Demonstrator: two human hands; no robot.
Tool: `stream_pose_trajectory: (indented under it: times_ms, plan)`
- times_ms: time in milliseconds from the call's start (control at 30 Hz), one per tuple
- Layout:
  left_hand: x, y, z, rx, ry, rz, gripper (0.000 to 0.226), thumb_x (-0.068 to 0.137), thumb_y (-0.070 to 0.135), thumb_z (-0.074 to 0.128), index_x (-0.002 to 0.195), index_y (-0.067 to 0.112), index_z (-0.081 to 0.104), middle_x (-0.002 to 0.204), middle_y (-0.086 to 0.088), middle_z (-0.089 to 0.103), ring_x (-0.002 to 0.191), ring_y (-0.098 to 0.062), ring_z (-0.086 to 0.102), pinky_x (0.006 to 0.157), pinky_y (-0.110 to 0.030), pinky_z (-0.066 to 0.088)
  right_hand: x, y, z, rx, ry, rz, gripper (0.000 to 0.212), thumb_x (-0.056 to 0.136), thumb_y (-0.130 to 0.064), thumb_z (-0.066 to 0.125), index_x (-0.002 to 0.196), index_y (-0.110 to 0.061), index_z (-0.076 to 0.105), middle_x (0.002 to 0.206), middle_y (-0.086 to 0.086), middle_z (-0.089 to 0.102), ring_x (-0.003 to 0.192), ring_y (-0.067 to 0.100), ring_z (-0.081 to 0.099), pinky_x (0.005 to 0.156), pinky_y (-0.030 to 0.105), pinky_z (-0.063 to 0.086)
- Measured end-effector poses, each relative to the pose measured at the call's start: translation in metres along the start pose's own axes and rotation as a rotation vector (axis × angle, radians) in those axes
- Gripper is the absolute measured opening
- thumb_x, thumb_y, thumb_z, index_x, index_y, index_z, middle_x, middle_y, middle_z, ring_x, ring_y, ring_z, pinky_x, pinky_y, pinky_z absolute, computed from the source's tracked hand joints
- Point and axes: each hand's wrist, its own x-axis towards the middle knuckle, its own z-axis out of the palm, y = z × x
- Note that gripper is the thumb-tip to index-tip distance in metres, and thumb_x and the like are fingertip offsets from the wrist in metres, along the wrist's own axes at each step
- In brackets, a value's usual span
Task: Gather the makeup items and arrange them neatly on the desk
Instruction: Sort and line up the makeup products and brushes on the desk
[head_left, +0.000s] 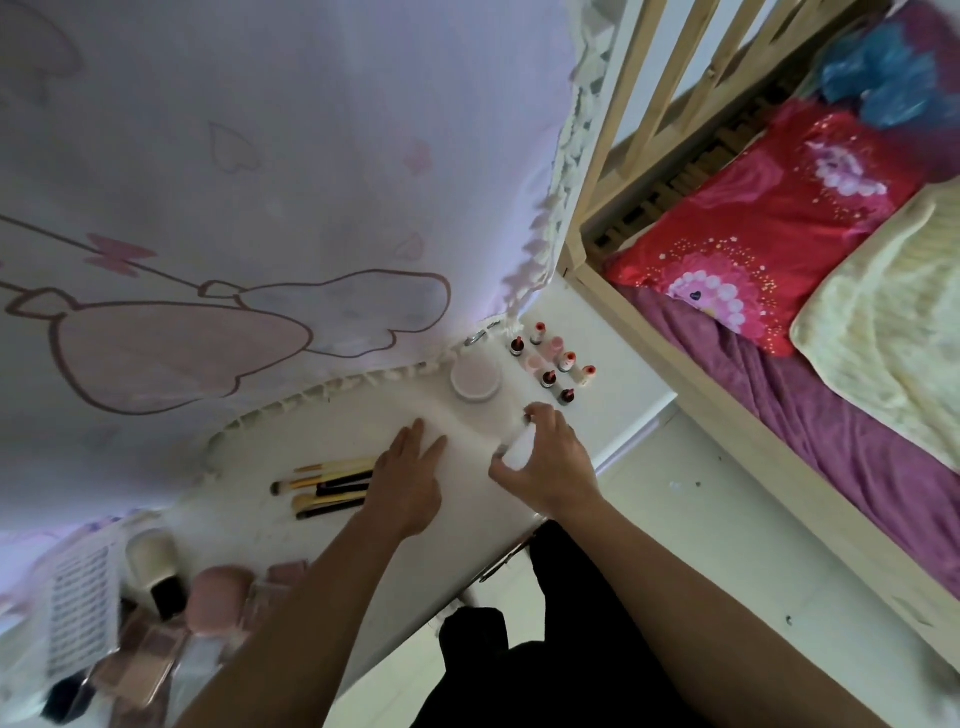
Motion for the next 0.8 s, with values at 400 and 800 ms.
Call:
stream_pose_trajectory:
  times_ms: [400, 800]
  plan:
    - [0.040, 0.046, -0.032, -1.131, 0.103, -0.339, 0.073, 0.090, 0.008, 0.045, 0.155, 0.032, 0.021, 0.159, -0.005, 0.028, 0.132, -0.017, 0.039, 0.103, -0.036, 0.039, 0.006, 0.042, 0.011, 0.061, 0.103, 0.166, 0.080, 0.074, -0.039, 0.081, 0.143, -0.019, 0.046, 0.130, 0.004, 0.046, 0.117, 0.022, 0.053, 0.088, 0.034, 0.048]
    - [0.045, 0.066, -0.040, -1.056, 0.136, -0.231, 0.071, 0.090, -0.002, 0.045, 0.154, 0.023, 0.027, 0.147, 0.005, 0.040, 0.123, -0.011, 0.043, 0.087, -0.009, 0.037, 0.021, 0.027, 0.021, 0.163, 0.106, 0.211, 0.077, 0.081, -0.030, 0.078, 0.143, -0.014, 0.037, 0.127, 0.004, 0.042, 0.098, 0.022, 0.059, 0.079, 0.034, 0.049]
